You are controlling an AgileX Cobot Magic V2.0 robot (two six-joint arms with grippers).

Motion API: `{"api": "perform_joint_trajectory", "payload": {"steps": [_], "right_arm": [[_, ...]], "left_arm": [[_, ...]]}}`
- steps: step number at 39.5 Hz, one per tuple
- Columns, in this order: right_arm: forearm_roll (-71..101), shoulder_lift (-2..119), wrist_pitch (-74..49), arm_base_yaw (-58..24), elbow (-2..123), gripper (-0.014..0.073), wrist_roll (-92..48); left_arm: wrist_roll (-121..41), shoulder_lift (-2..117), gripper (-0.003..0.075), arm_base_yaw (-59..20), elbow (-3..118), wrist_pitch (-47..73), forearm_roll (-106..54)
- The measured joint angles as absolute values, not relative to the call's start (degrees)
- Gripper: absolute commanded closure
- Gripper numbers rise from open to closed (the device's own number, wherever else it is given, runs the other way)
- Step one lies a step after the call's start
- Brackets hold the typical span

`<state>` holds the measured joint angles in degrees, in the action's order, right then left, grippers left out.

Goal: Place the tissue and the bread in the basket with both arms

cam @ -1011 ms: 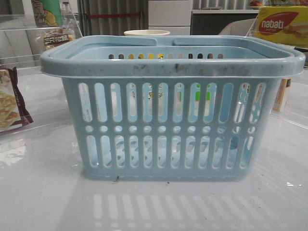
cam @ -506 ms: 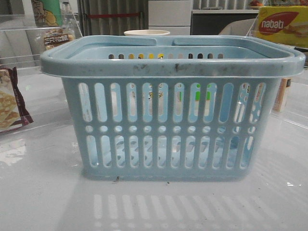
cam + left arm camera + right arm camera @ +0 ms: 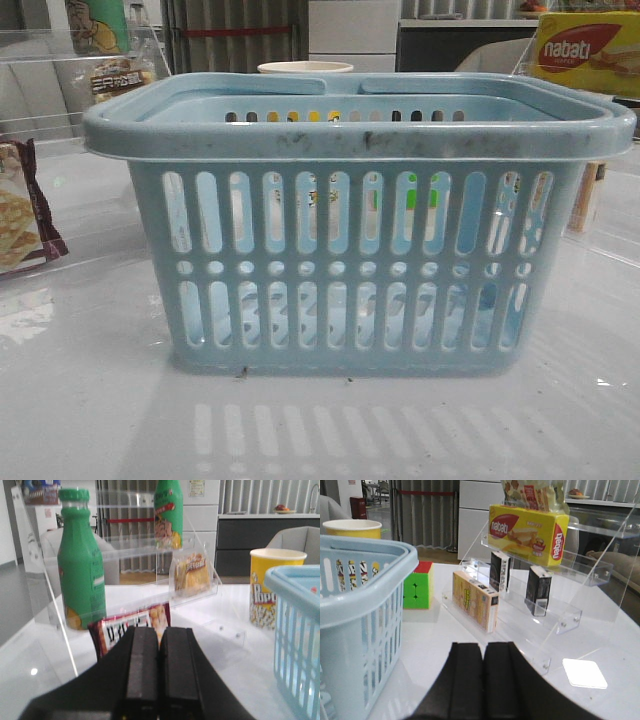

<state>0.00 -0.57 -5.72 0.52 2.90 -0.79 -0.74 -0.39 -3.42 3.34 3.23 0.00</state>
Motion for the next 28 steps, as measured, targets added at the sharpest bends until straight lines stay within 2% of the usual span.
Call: {"api": "perform_joint_trajectory", "payload": {"steps": [12, 22, 28], "right_arm": [[0.0, 2.2, -14.8, 0.5, 21.6, 0.0538, -0.7], [0.0, 12.9, -26.5, 0.5, 34.1, 0.0538, -0.7], [0.0, 19.5, -33.0, 0.5, 37.2, 0.0538, -0.7]], "left_arm": [[-0.7, 2.8, 0.0629, -3.4, 20.9, 13.1, 0.0], [-0.7, 13.0, 0.0629, -3.4, 34.3, 22.9, 0.0], [-0.7, 19.2, 0.0629, -3.4, 38.1, 30.3, 0.0]]}}
